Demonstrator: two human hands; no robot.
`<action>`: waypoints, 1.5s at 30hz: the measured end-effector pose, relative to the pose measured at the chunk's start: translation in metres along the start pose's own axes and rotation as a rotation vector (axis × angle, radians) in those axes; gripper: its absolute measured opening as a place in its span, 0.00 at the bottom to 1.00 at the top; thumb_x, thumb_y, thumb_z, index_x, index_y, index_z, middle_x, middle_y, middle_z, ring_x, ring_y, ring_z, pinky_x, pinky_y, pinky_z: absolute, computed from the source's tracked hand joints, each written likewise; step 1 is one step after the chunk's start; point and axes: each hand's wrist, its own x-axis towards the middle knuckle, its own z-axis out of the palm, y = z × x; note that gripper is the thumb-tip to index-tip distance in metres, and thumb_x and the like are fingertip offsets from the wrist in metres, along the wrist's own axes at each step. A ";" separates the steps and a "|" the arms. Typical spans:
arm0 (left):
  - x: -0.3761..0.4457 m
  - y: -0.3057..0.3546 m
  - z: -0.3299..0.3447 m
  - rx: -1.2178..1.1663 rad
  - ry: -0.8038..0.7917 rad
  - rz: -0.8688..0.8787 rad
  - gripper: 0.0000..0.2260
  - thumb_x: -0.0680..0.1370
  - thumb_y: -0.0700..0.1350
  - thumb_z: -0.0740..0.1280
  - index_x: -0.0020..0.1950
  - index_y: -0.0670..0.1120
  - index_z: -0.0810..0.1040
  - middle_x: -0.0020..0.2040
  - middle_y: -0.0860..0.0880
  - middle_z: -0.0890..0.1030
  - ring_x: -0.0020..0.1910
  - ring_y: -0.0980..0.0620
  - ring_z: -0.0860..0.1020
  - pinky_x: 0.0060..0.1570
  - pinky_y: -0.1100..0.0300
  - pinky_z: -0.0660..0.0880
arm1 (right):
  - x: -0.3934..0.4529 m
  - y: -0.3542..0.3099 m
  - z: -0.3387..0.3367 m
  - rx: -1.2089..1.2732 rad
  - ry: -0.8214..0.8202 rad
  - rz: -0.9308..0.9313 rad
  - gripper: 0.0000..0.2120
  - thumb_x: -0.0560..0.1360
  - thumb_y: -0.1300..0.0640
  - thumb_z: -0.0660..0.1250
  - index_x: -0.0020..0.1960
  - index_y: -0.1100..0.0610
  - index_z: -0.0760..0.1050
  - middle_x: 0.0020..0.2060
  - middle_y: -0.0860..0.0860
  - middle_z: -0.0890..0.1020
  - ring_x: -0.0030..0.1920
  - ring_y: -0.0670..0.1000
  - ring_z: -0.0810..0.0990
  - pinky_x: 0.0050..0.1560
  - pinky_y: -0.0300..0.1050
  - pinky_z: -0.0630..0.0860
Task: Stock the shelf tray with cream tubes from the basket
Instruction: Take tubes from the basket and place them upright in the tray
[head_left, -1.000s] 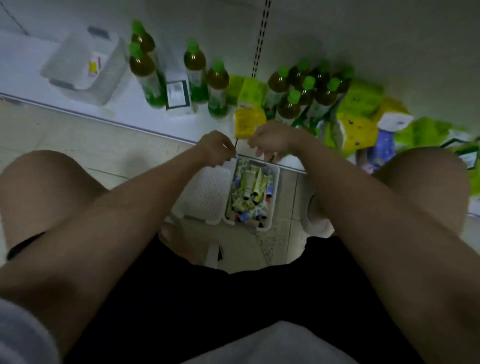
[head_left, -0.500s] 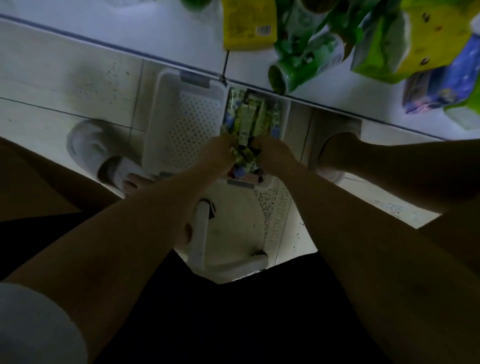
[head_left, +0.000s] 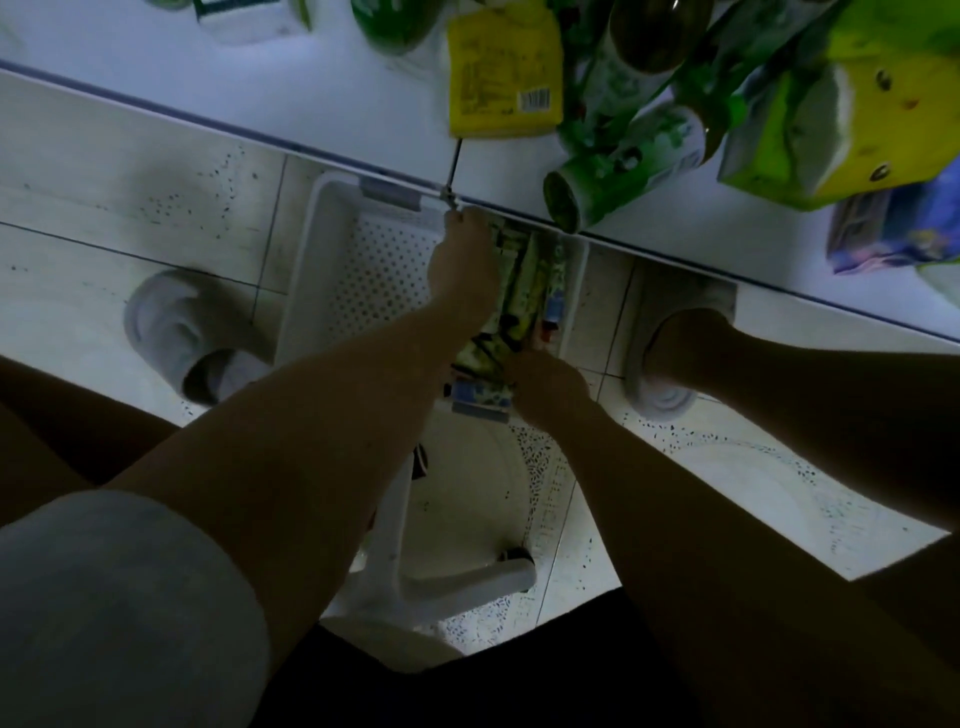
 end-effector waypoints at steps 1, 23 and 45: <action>0.003 0.002 0.001 -0.020 -0.002 -0.022 0.17 0.80 0.34 0.56 0.69 0.39 0.65 0.67 0.41 0.68 0.60 0.40 0.74 0.57 0.50 0.71 | 0.000 0.001 0.002 -0.008 -0.011 -0.007 0.15 0.79 0.62 0.61 0.66 0.59 0.72 0.60 0.57 0.77 0.59 0.57 0.78 0.55 0.50 0.76; -0.051 0.037 -0.196 -0.440 0.073 0.494 0.15 0.74 0.49 0.73 0.57 0.44 0.76 0.41 0.47 0.81 0.40 0.49 0.79 0.40 0.60 0.73 | -0.102 -0.019 -0.192 0.598 0.376 -0.265 0.04 0.78 0.65 0.67 0.46 0.61 0.72 0.38 0.56 0.73 0.31 0.60 0.79 0.36 0.56 0.78; -0.285 0.182 -0.550 -0.276 0.315 0.986 0.13 0.73 0.40 0.73 0.56 0.45 0.76 0.47 0.41 0.82 0.40 0.47 0.84 0.41 0.59 0.82 | -0.407 -0.092 -0.452 0.197 1.013 -0.665 0.04 0.79 0.62 0.65 0.47 0.57 0.77 0.39 0.55 0.81 0.31 0.48 0.80 0.34 0.44 0.81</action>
